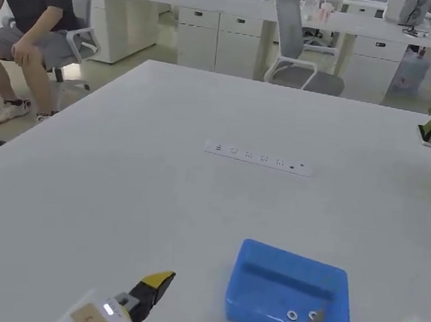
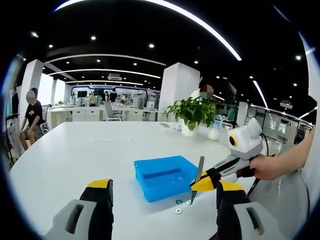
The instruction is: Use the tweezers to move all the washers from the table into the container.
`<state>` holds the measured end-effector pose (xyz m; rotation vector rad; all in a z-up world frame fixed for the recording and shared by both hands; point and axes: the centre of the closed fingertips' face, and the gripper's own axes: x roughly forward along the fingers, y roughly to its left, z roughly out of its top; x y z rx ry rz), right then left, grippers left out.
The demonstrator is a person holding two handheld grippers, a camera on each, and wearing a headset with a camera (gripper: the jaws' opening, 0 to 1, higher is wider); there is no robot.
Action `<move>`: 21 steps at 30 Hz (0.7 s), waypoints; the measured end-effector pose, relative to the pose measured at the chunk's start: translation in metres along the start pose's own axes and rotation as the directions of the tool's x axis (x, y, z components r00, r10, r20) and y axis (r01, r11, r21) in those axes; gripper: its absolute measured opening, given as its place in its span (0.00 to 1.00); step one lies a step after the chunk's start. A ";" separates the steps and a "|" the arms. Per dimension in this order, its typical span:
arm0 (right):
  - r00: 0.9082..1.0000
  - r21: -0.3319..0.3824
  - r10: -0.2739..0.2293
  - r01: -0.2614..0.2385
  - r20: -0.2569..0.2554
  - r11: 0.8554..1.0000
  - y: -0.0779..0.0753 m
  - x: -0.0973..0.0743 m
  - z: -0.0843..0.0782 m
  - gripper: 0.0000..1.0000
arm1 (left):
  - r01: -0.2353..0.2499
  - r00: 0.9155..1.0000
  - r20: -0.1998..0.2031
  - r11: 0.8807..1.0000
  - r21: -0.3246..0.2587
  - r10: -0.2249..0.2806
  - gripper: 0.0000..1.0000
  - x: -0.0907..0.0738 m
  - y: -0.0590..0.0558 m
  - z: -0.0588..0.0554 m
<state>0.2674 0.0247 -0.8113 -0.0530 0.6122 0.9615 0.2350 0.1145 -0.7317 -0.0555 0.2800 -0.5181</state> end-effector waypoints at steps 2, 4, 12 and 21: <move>1.000 0.022 -0.004 0.003 0.012 1.000 -0.002 0.000 0.000 0.04 | 0.006 1.000 -0.008 1.000 0.009 -0.006 0.87 0.001 -0.002 -0.001; 1.000 0.032 -0.009 0.008 0.021 0.999 -0.004 0.000 0.000 0.04 | 0.008 1.000 -0.009 1.000 0.011 -0.008 0.87 0.001 -0.003 -0.001; 0.999 0.049 0.004 -0.005 0.033 0.999 -0.002 0.001 -0.002 0.04 | 0.007 1.000 -0.011 1.000 0.001 -0.007 0.87 0.001 -0.003 -0.001; 0.999 0.036 0.003 -0.004 0.037 0.999 -0.001 0.002 -0.004 0.04 | 0.006 1.000 -0.010 1.000 -0.002 -0.006 0.87 0.000 -0.002 -0.001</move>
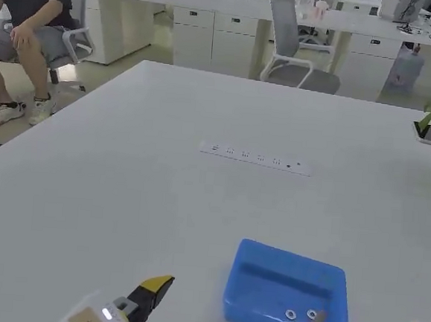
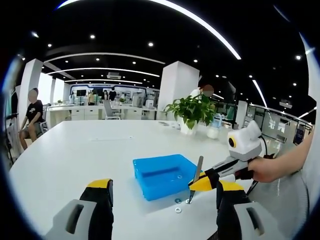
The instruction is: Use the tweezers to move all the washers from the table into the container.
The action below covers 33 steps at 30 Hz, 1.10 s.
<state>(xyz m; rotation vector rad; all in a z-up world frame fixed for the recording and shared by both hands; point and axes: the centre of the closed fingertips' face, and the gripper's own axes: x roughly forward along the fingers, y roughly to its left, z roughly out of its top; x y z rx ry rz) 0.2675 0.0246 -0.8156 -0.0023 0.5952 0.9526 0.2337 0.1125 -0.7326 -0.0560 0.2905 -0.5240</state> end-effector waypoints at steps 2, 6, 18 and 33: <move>1.000 0.017 0.018 -0.018 0.008 1.000 0.003 0.001 0.001 0.04 | -0.001 1.000 -0.001 1.000 -0.001 0.001 0.87 0.000 0.001 -0.001; 1.000 -0.025 0.019 -0.019 0.000 1.000 0.008 -0.001 0.000 0.04 | -0.006 1.000 0.003 1.000 -0.004 0.006 0.87 -0.001 0.002 0.000; 0.994 -0.332 0.016 -0.050 -0.106 0.942 0.031 0.004 -0.005 0.03 | -0.011 1.000 0.007 1.000 -0.012 0.011 0.87 -0.001 0.003 0.001; 0.999 0.037 0.027 -0.028 0.019 0.999 0.011 -0.001 0.003 0.03 | -0.010 1.000 0.011 1.000 -0.018 0.010 0.87 -0.001 0.003 0.000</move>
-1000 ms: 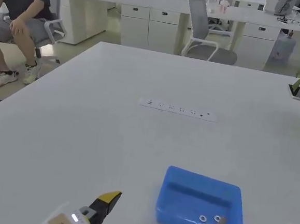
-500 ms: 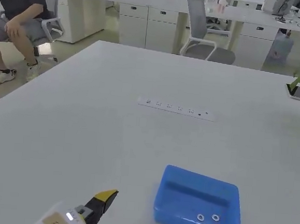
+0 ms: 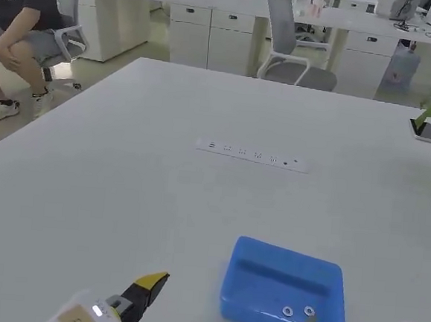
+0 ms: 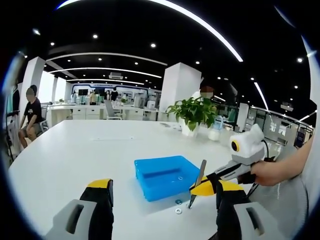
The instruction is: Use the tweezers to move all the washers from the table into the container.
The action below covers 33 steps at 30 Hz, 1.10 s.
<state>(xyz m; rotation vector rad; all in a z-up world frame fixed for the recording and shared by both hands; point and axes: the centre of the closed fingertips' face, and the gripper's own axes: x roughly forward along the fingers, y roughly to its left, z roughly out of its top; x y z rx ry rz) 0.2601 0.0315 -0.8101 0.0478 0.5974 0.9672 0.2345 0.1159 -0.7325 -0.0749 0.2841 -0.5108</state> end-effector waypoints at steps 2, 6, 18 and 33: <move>1.000 0.012 0.006 -0.006 0.017 1.000 0.002 -0.001 0.005 0.03 | 0.000 1.000 -0.004 1.000 -0.003 0.000 0.87 0.000 0.001 -0.001; 0.999 0.033 0.022 -0.023 0.027 0.999 0.003 -0.002 0.011 0.03 | 0.004 1.000 -0.019 1.000 -0.001 -0.004 0.87 0.001 -0.001 -0.004; 0.996 0.053 0.016 -0.021 0.087 0.998 -0.002 -0.016 0.044 0.03 | 0.018 1.000 -0.019 1.000 -0.006 -0.018 0.87 0.002 -0.005 -0.003; 0.985 0.007 0.042 -0.043 0.166 0.999 -0.007 -0.017 0.101 0.03 | 0.010 0.999 -0.038 1.000 0.013 -0.009 0.87 0.003 -0.004 -0.006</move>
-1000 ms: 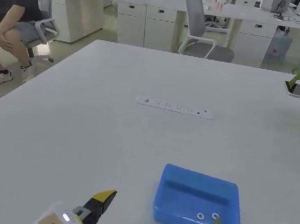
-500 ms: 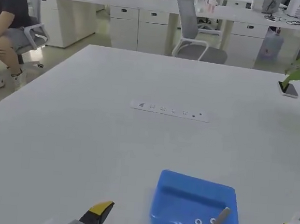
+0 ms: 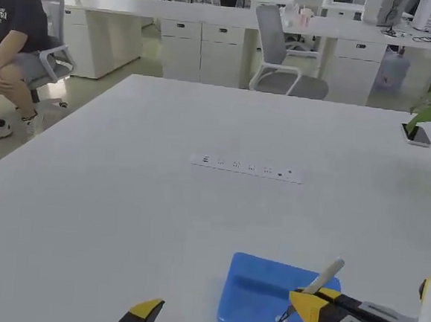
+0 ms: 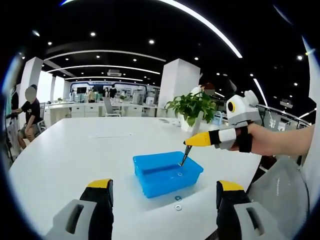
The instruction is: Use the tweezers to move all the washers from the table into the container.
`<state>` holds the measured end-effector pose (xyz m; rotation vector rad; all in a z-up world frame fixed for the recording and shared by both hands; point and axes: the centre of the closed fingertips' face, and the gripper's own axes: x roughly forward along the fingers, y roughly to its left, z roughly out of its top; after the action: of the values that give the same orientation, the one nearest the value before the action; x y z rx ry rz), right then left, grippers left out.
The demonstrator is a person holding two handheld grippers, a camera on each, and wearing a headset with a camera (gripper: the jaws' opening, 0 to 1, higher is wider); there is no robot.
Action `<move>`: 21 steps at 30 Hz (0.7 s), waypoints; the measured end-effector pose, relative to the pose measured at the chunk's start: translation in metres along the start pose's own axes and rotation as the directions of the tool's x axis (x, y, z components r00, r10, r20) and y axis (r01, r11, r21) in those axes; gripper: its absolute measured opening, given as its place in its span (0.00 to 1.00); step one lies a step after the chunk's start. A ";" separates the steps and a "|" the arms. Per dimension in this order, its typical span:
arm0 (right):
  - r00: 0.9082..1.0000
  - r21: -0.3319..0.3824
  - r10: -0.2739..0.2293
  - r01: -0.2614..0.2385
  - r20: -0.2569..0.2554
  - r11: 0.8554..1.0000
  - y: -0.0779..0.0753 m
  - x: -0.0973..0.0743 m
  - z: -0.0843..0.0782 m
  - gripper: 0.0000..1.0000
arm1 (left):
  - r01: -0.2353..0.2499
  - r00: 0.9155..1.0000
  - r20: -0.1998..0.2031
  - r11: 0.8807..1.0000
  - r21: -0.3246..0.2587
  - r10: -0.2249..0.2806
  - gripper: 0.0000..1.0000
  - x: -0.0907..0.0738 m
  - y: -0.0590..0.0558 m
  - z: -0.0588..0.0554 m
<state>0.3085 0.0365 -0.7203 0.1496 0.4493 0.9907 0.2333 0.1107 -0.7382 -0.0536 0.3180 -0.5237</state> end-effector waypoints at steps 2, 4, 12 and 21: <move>1.000 -0.015 -0.001 0.001 0.000 1.000 -0.001 0.003 0.005 0.03 | 0.003 1.000 -0.001 1.000 0.001 -0.003 0.87 0.000 0.000 0.000; 1.000 -0.024 0.004 -0.005 -0.004 1.000 -0.001 0.006 0.007 0.03 | 0.003 1.000 -0.001 1.000 0.003 -0.003 0.87 0.000 0.000 0.000; 1.000 -0.064 0.006 -0.007 -0.017 0.998 -0.004 0.019 0.018 0.03 | 0.001 1.000 0.004 1.000 -0.002 -0.001 0.87 0.000 -0.002 0.003; 0.998 -0.087 -0.001 -0.004 -0.061 0.996 -0.014 0.034 0.015 0.03 | -0.002 1.000 0.018 1.000 -0.006 0.002 0.87 -0.001 0.001 0.005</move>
<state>0.3420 0.0584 -0.7216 0.0417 0.4615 1.0168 0.2340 0.1119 -0.7336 -0.0635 0.3024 -0.5204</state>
